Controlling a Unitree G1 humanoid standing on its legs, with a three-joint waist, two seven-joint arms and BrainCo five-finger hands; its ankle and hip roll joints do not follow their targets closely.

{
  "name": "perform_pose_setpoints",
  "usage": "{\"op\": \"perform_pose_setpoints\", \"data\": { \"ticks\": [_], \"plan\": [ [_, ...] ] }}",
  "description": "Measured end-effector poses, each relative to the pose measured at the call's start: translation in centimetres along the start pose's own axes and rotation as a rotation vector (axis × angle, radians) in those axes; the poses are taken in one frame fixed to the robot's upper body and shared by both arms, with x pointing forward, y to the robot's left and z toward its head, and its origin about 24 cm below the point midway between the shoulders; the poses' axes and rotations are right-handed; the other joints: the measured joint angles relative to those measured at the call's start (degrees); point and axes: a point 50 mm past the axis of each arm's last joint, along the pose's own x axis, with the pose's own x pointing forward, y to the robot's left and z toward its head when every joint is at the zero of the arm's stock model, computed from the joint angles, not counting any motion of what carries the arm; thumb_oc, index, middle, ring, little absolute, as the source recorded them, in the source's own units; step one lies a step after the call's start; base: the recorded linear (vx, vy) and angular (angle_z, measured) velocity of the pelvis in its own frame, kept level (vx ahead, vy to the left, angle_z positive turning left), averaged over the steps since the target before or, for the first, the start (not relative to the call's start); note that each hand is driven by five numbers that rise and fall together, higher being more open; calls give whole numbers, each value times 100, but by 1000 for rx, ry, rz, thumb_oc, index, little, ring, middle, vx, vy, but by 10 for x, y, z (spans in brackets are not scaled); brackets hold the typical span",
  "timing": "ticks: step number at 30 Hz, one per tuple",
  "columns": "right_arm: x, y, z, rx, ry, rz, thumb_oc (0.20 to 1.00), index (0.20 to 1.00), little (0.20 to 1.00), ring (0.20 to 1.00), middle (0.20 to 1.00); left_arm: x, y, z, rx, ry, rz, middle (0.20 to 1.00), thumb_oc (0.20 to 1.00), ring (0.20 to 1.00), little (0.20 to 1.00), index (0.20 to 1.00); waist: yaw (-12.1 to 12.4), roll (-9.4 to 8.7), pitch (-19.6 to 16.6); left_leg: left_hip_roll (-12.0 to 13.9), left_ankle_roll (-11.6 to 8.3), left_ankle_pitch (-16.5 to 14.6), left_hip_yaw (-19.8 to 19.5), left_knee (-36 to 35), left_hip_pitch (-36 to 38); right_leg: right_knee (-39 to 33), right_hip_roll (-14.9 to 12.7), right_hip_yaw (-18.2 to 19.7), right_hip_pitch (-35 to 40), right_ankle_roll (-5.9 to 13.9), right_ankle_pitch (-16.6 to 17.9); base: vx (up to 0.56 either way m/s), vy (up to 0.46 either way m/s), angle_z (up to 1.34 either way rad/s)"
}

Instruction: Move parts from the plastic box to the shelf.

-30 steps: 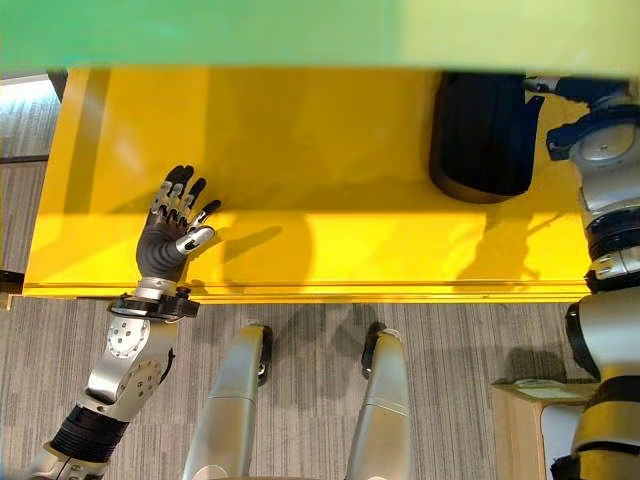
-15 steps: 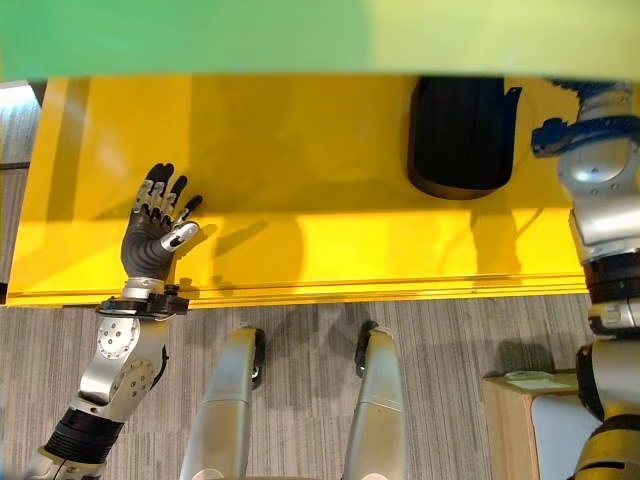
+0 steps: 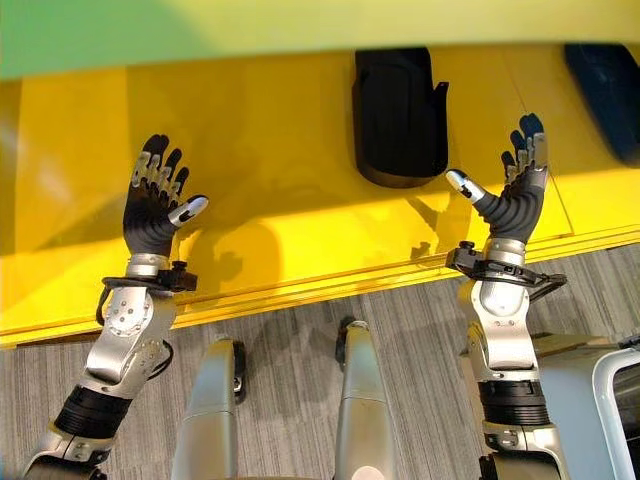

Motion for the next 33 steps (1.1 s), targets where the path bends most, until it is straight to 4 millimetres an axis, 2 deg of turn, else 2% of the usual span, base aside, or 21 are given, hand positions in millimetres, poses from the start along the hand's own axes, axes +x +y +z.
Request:
{"op": "perform_pose_setpoints", "data": {
  "ticks": [2, 7, 15, 18, 21, 25, 27, 29, 33],
  "plan": [
    [-2, 2, 1, 29, -11, -16, 1000, 1000, 1000, 1000, 1000, 9, -4, 1, 46, -22, 8, 1000, 1000, 1000, 1000, 1000, -71, -2, -1, 60, -11, 1, 68, 1, 7, 1, 48, 50, -38, -3, 11, -9, 7, -15],
    [-2, 6, 2, 45, -19, -24, 1000, 1000, 1000, 1000, 1000, 38, -20, 16, 180, -144, 2, 1000, 1000, 1000, 1000, 1000, -142, 3, -8, 135, -36, -12, 105, 4, 14, 11, 142, 112, -99, -68, 67, -13, 9, -11],
    [3, 15, 13, 97, -78, -35, 1000, 1000, 1000, 1000, 1000, 57, -31, 11, 348, -154, 36, 1000, 1000, 1000, 1000, 1000, -330, -1, -67, 293, -88, -86, 179, 13, 14, 10, 254, 134, -204, -79, 79, -7, 10, -11],
    [3, 13, 16, 127, -94, -55, 1000, 1000, 1000, 1000, 1000, 66, -35, 9, 387, -158, 35, 1000, 1000, 1000, 1000, 1000, -373, -9, -223, 288, -156, -54, 175, 10, -6, 20, 328, 149, -271, -109, 166, 28, 6, -12],
    [4, 14, 16, 140, -98, -62, 1000, 1000, 1000, 1000, 1000, 70, -43, -7, 431, -96, 11, 1000, 1000, 1000, 1000, 1000, -397, 0, -241, 352, -171, -83, 198, 5, 1, 24, 342, 165, -297, -116, 103, 6, 1, -7],
    [3, 13, 16, 143, -97, -81, 1000, 1000, 1000, 1000, 1000, 62, -65, -28, 398, -2, -30, 1000, 1000, 1000, 1000, 1000, -453, 0, -241, 332, -164, -90, 197, 15, -25, 29, 381, 178, -337, -172, 129, -58, 2, -2],
    [3, 12, 17, 147, -106, -89, 1000, 1000, 1000, 1000, 1000, 61, -71, -29, 374, 4, -38, 1000, 1000, 1000, 1000, 1000, -528, -1, -242, 347, -142, -105, 193, 14, -21, 23, 370, 182, -331, -124, 101, 102, -14, -3],
    [-4, 13, 11, 175, -80, -122, 1000, 1000, 1000, 1000, 1000, 50, -73, -39, 338, 56, -31, 1000, 1000, 1000, 1000, 1000, -527, -3, -293, 388, -146, -112, 189, -135, 9, -144, 383, 133, -315, -97, 107, 69, -7, -12],
    [-6, 11, 10, 177, -72, -150, 1000, 1000, 1000, 1000, 1000, 49, -76, -39, 300, 61, -29, 1000, 1000, 1000, 1000, 1000, -498, 7, -313, 380, -184, -101, 186, -107, 25, -20, 381, 118, -334, -170, 120, 10, -7, 2]
  ]
}}
